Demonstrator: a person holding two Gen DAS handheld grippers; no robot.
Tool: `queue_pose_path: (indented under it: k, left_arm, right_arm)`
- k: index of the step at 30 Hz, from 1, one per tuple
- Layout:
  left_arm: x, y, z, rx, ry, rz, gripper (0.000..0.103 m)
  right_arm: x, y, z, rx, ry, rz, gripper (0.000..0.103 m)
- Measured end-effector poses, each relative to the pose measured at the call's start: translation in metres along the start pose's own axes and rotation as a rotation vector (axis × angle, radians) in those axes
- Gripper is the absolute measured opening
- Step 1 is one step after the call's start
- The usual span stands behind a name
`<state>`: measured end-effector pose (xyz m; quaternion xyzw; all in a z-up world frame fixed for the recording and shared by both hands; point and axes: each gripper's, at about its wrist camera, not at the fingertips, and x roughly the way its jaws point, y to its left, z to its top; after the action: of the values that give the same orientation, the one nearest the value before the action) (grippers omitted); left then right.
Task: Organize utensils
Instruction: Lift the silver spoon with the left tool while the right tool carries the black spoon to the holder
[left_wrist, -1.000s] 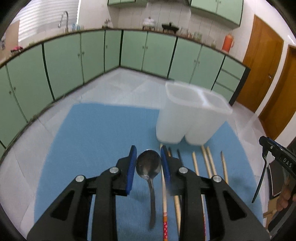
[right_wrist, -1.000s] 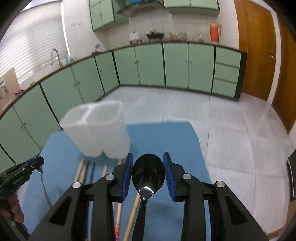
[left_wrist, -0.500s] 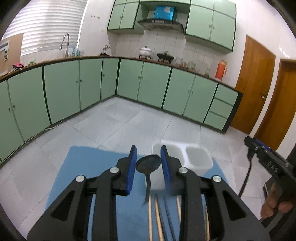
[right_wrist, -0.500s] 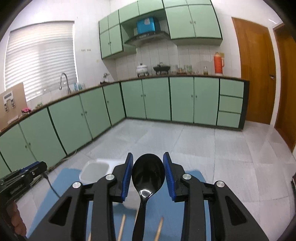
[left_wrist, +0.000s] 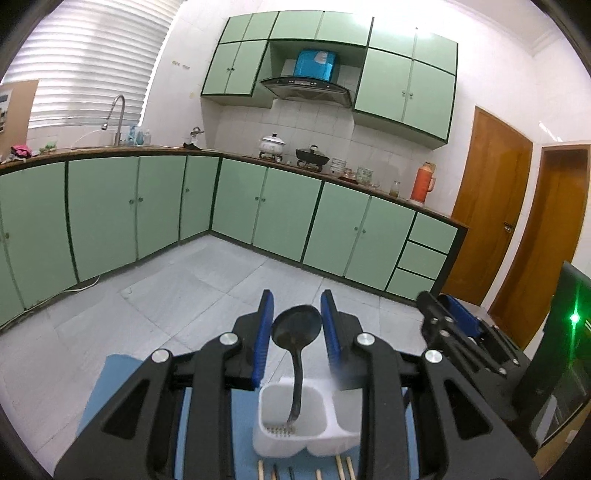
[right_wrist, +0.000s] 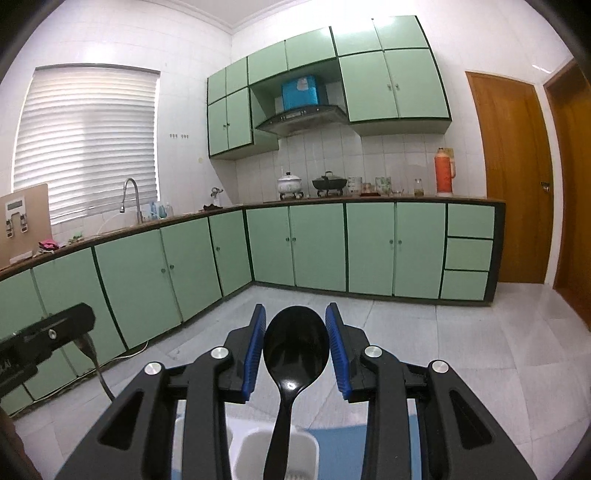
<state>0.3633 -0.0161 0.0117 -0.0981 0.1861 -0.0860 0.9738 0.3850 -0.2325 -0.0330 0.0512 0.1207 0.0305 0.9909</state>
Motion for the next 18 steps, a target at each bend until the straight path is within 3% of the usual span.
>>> queue_pose_path:
  k: [10, 18]
  left_arm:
    - [0.057, 0.013, -0.044, -0.006, 0.122, 0.004, 0.025]
    - [0.065, 0.029, -0.072, 0.007, 0.188, 0.015, 0.025]
  right_arm:
    - [0.046, -0.005, -0.042, 0.010, 0.078, 0.018, 0.033]
    - [0.047, -0.010, -0.074, 0.016, 0.134, 0.039, 0.033]
